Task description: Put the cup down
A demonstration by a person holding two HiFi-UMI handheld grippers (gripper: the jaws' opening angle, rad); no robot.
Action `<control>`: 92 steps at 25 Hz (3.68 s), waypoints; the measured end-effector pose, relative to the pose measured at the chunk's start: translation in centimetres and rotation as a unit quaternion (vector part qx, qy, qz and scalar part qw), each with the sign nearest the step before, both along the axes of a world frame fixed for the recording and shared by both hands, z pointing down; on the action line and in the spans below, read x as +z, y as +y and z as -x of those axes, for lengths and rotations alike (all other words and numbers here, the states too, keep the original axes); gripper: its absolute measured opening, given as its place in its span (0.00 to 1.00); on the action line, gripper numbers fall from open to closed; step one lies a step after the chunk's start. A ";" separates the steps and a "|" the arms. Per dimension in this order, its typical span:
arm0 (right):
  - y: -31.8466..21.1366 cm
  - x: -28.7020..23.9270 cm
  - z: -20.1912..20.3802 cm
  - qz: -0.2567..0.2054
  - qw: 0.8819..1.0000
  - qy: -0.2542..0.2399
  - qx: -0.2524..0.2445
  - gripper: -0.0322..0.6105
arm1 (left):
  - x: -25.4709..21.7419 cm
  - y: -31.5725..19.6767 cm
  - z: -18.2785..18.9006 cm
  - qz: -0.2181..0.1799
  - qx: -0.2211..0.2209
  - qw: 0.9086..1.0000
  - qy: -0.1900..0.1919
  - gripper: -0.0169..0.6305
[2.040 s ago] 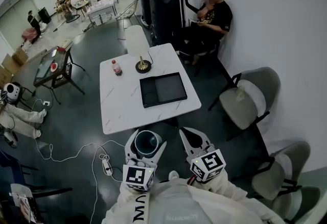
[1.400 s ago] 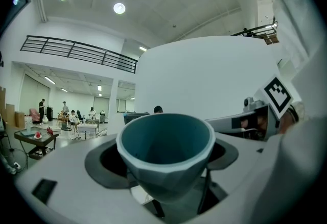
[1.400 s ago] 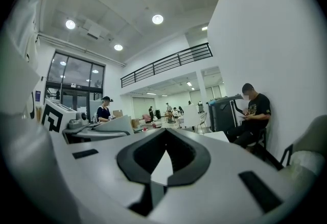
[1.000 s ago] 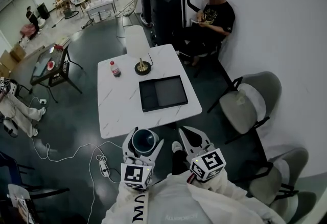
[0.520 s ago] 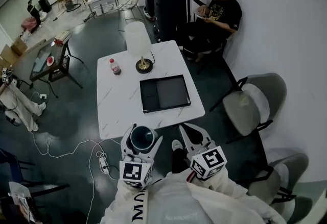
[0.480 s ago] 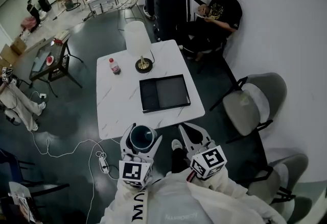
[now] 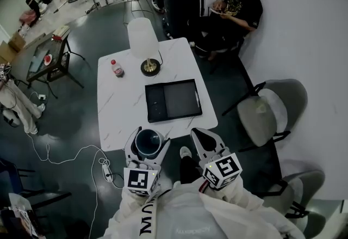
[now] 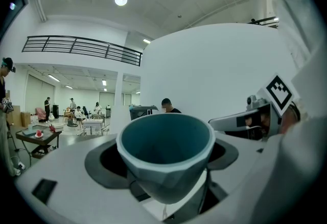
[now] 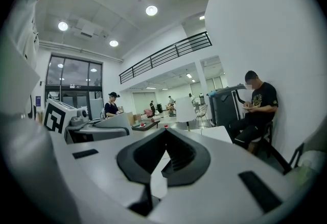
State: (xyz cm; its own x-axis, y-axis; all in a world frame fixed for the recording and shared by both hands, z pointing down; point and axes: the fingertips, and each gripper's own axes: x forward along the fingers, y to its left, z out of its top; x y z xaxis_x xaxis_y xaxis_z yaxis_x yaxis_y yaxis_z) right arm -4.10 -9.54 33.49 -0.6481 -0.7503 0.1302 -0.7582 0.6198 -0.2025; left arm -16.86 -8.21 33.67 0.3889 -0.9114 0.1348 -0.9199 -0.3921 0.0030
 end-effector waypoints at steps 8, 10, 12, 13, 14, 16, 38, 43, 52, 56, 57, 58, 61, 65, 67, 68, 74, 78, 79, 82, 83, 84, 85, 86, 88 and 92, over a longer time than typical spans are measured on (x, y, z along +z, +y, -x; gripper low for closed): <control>-4.2 1.3 -0.5 0.016 1.000 -0.001 -0.002 0.06 | 1.0 -3.8 -0.2 0.010 -0.005 1.000 -0.004 0.67; -5.3 1.8 -0.6 0.020 1.000 -0.002 -0.002 0.06 | 1.1 -5.0 -0.4 0.009 -0.003 1.000 -0.007 0.66; -6.4 2.2 -0.7 0.022 1.000 -0.001 -0.001 0.06 | 1.5 -5.9 -0.6 0.012 -0.002 1.000 -0.006 0.67; -6.9 2.3 -0.8 0.022 1.000 0.000 0.000 0.06 | 1.8 -6.3 -0.6 0.015 -0.003 1.000 -0.006 0.67; -7.3 2.5 -0.9 0.023 1.000 0.000 0.001 0.06 | 2.1 -6.7 -0.7 0.019 -0.003 1.000 -0.005 0.67; -8.1 3.0 -1.1 0.026 1.000 0.001 0.004 0.06 | 2.7 -7.6 -0.8 0.024 -0.003 1.000 -0.004 0.67; -17.4 8.2 -4.0 0.046 0.998 0.004 0.038 0.06 | 6.8 -17.8 -4.7 0.036 0.023 0.999 0.005 0.67; -19.6 9.4 -3.7 0.047 0.998 0.006 0.036 0.06 | 8.1 -19.8 -5.0 0.039 0.025 0.999 0.004 0.67; -22.5 10.8 -3.4 0.036 0.999 0.009 0.037 0.06 | 10.1 -23.2 -5.1 0.036 0.028 0.999 -0.001 0.67; -23.4 12.3 -3.6 0.041 0.998 0.009 0.042 0.06 | 11.6 -24.3 -5.2 0.041 0.023 0.999 0.007 0.67; -23.6 12.6 -3.6 0.042 0.998 0.010 0.042 0.06 | 12.0 -24.5 -5.2 0.043 0.022 0.999 0.007 0.67; -23.9 13.0 -3.7 0.043 0.998 0.010 0.043 0.06 | 12.4 -24.8 -5.2 0.044 0.021 0.999 0.005 0.67; -24.8 14.2 -4.1 0.046 0.998 0.012 0.045 0.06 | 13.5 -26.0 -5.7 0.042 0.021 0.999 0.003 0.66; -26.2 15.8 -4.1 0.051 0.998 0.012 0.045 0.06 | 15.1 -27.3 -6.1 0.049 0.022 0.999 0.005 0.67; -26.9 16.3 -4.1 0.050 0.998 0.012 0.044 0.06 | 15.8 -27.9 -6.2 0.049 0.021 0.999 0.005 0.66; -27.3 16.6 -4.1 0.050 0.998 0.013 0.043 0.06 | 16.2 -28.3 -6.3 0.049 0.020 0.999 0.003 0.67; -29.2 18.2 -4.3 0.052 0.997 0.019 0.046 0.06 | 18.4 -30.0 -6.7 0.057 0.021 0.998 0.003 0.67; -30.1 19.2 -4.5 0.057 0.997 0.019 0.049 0.06 | 19.6 -30.7 -6.9 0.054 0.019 0.998 -0.001 0.67; -30.3 19.3 -4.6 0.058 0.997 0.019 0.050 0.06 | 19.9 -30.9 -6.9 0.053 0.018 0.998 -0.003 0.67; -30.8 19.8 -4.8 0.060 0.997 0.019 0.053 0.06 | 20.9 -31.7 -7.2 0.054 0.014 0.998 -0.006 0.67; -31.0 20.0 -4.9 0.062 0.996 0.019 0.054 0.06 | 21.2 -31.8 -7.3 0.054 0.015 0.998 -0.011 0.67; -31.1 20.2 -5.0 0.063 0.996 0.019 0.055 0.06 | 21.6 -32.0 -7.4 0.054 0.016 0.998 -0.019 0.67; -31.1 20.4 -5.0 0.065 0.996 0.019 0.056 0.06 | 21.9 -32.1 -7.5 0.055 0.015 0.998 -0.023 0.67; -31.2 20.6 -5.1 0.068 0.996 0.019 0.056 0.06 | 22.2 -32.2 -7.6 0.056 0.013 0.998 -0.021 0.67; -31.4 21.1 -5.1 0.072 0.996 0.020 0.056 0.06 | 22.8 -32.5 -7.8 0.061 0.009 0.998 -0.015 0.67; -31.7 22.2 -5.2 0.076 0.995 0.026 0.055 0.06 | 24.2 -32.7 -8.3 0.061 0.031 0.996 -0.064 0.67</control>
State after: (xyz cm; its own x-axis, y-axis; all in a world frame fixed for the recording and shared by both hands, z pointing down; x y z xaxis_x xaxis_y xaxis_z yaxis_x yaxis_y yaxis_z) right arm 1.13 -41.20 55.67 -0.5532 -0.7854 0.2779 -0.8312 0.4982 -0.2466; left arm -8.52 -40.88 57.82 0.4162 -0.8601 0.2949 -0.8902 -0.4516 -0.0608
